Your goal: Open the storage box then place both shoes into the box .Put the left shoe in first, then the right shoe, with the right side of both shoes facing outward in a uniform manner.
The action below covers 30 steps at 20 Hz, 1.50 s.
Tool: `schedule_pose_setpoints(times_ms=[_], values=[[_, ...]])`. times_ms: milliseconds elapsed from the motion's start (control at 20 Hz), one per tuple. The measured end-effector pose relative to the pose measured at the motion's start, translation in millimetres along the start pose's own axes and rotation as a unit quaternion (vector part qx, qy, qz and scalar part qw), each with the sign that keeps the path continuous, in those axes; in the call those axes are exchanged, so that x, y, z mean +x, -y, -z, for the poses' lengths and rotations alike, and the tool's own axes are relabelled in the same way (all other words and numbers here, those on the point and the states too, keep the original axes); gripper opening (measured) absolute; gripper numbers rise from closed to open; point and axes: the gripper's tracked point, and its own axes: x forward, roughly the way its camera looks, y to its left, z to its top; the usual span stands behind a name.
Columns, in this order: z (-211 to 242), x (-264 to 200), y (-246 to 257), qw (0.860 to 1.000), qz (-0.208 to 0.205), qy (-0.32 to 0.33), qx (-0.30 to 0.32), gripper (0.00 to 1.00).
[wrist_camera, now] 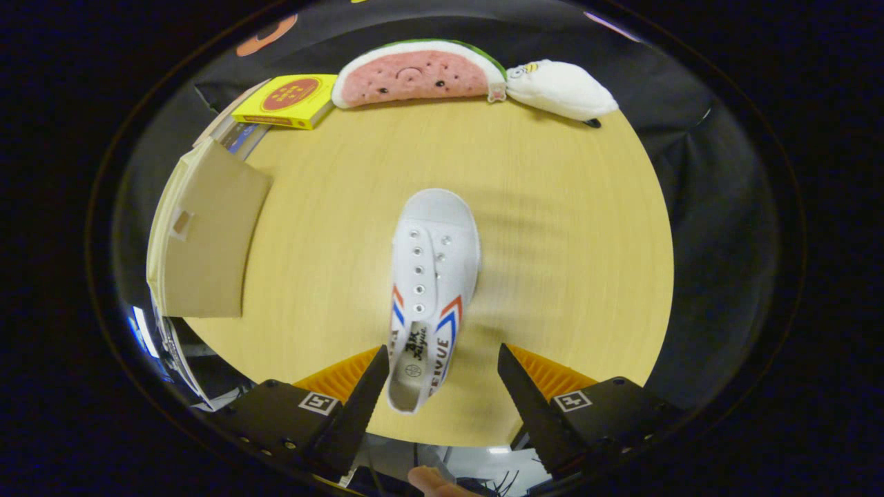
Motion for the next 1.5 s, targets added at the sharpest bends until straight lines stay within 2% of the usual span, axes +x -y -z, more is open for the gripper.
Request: schedule_pose_setpoints(times_ms=[200, 300, 400, 600, 700, 800, 900, 950, 1000, 1050, 1200, 1350, 1500], values=[[5.1, 25.0, 4.6, 0.999, 0.006, -0.014, -0.043, 0.97], [-3.4, 33.2, 17.8, 0.996, 0.056, 0.005, -0.069, 0.96], [-13.1, 34.2, 17.2, 0.993, 0.072, 0.033, -0.091, 0.96], [-21.8, 37.1, 18.2, 0.993, 0.07, 0.059, -0.079, 0.8], [-19.3, 46.7, 17.6, 0.996, 0.049, 0.042, -0.055, 0.71], [-17.9, 53.4, 9.0, 0.999, 0.01, 0.033, -0.037, 0.49], [-19.0, 54.1, 5.0, 0.999, -0.008, 0.03, -0.02, 0.24], [-19.7, 53.2, 6.9, 0.999, -0.008, 0.033, -0.024, 0.19], [-20.7, 54.4, 8.4, 0.999, -0.013, 0.032, -0.011, 0.2], [-19.1, 51.1, 6.9, 0.999, -0.026, 0.029, 0.006, 0.0], [-16.2, 51.0, 3.7, 0.995, -0.085, 0.031, 0.039, 0.0], [-8.6, 44.2, -7.9, 0.985, -0.145, 0.034, 0.083, 0.0], [-7.8, 44.5, -13.9, 0.978, -0.175, 0.038, 0.109, 0.0]])
